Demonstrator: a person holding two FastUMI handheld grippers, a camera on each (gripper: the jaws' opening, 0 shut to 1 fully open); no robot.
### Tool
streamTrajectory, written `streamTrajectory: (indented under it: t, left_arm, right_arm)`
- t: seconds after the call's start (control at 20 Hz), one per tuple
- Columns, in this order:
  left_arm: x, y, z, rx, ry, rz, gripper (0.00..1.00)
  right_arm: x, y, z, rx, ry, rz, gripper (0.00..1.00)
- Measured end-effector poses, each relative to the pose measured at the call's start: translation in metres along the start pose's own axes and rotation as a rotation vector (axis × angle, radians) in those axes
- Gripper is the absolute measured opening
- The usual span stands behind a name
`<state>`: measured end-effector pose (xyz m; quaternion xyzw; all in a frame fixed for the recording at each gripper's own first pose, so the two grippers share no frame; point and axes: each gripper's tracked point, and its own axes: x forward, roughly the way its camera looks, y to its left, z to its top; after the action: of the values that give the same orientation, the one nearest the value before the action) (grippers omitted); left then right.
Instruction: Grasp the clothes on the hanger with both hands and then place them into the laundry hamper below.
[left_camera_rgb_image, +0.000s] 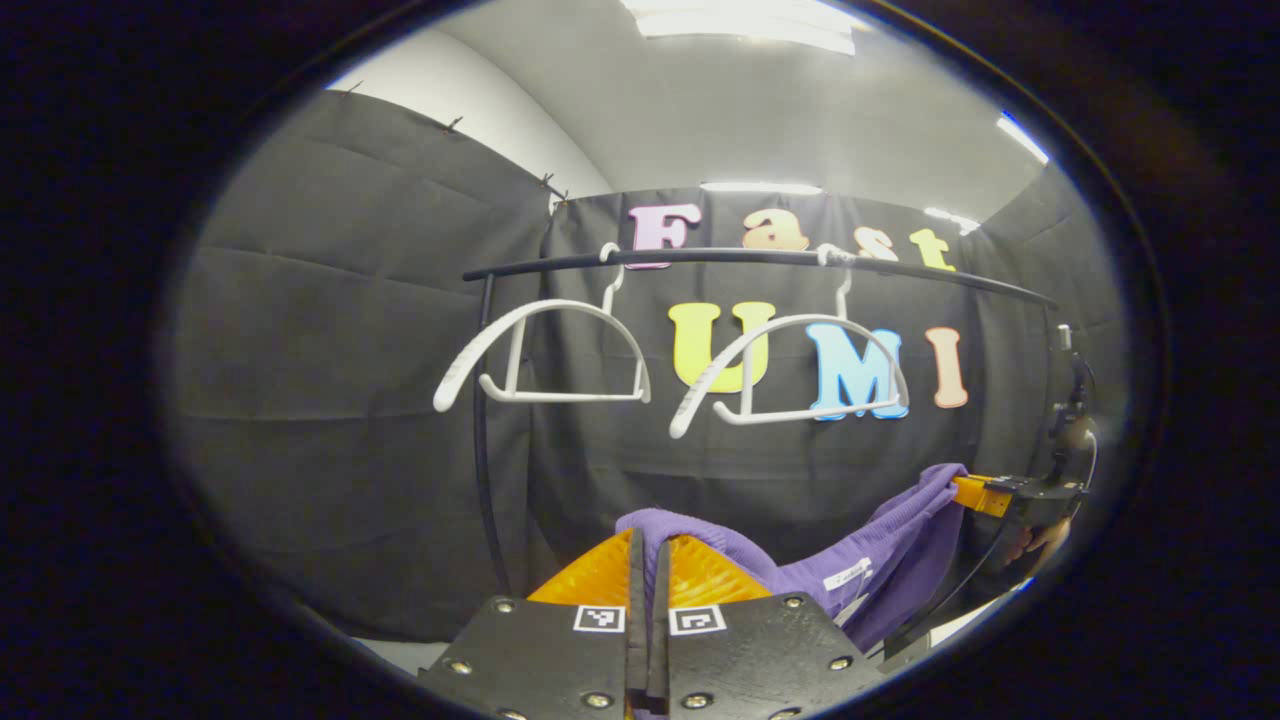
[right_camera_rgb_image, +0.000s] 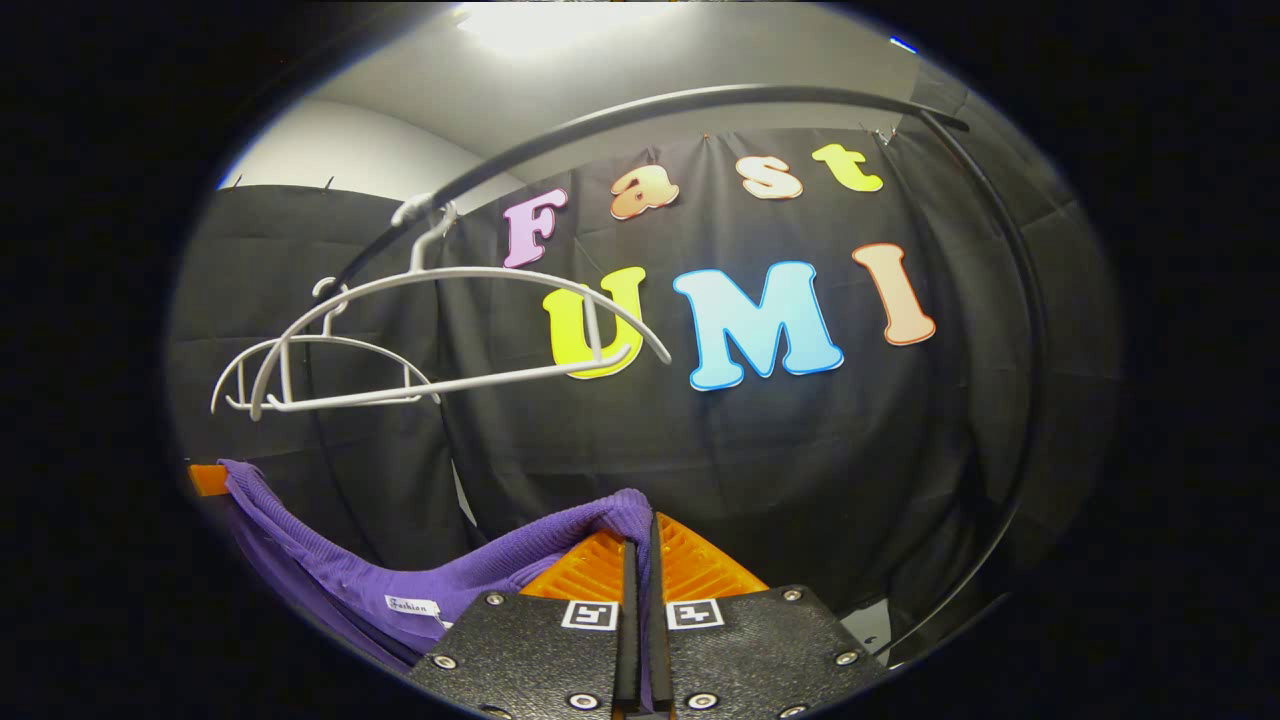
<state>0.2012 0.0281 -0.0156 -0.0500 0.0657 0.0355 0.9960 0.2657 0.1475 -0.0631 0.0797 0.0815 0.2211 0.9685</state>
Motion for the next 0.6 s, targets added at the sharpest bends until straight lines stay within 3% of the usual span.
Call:
streamTrajectory:
  t: [0.1, 0.15, 0.6]
  left_arm:
    - [-0.011, -0.007, 0.006, -0.015, -0.015, -0.045, 0.06]
    - [-0.016, -0.010, 0.008, -0.017, -0.020, -0.067, 0.01]
    - [-0.060, -0.040, 0.007, -0.010, -0.038, -0.254, 0.00]
  right_arm:
    - [-0.020, 0.013, 0.008, -0.020, -0.013, 0.005, 0.04]
    - [-0.030, 0.018, 0.010, -0.031, -0.021, 0.007, 0.04]
    - [-0.113, 0.073, 0.011, -0.064, -0.051, -0.006, 0.04]
